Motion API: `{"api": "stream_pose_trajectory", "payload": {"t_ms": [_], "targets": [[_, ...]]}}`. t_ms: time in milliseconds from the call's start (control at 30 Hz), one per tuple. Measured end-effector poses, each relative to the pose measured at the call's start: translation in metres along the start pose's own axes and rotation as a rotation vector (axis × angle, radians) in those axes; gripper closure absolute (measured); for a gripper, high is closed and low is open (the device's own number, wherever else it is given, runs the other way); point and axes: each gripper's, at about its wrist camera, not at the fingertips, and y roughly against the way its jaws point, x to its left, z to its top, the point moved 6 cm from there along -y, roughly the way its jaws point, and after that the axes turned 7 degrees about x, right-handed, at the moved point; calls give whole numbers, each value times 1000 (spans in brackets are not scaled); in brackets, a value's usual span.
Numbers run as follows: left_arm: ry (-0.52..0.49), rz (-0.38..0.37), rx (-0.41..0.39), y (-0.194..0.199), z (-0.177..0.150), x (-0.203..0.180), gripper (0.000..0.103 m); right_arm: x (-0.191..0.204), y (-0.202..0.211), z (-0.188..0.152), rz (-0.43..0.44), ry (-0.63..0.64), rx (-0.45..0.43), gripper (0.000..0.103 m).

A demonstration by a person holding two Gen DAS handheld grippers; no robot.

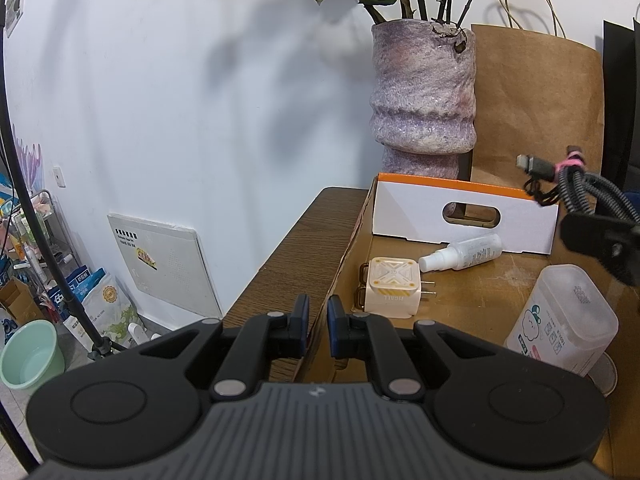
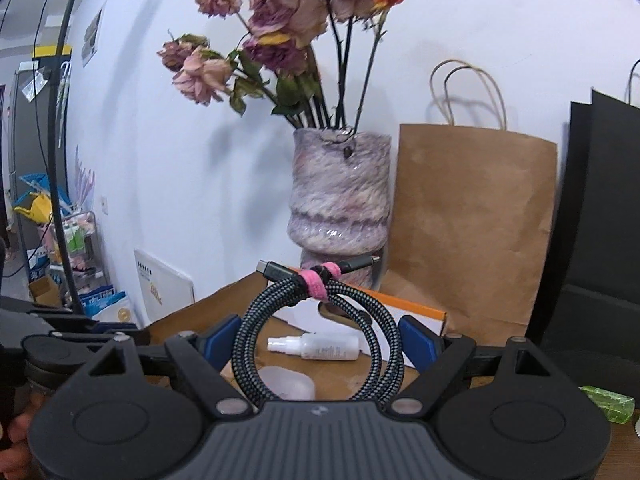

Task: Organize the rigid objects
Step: 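Carry the braided cable over the orange box with the right gripper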

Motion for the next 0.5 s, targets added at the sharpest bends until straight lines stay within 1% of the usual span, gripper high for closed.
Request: {"api": "stream_pose_trajectory", "payload": {"t_ms": [300,500], "targets": [[-1,0,-1,0,0,0,92,19,-10,-3,48,40,37,19],[-4,1,-5,0,1,-1,92,25,-13,-7,68,56,53,19]]}}
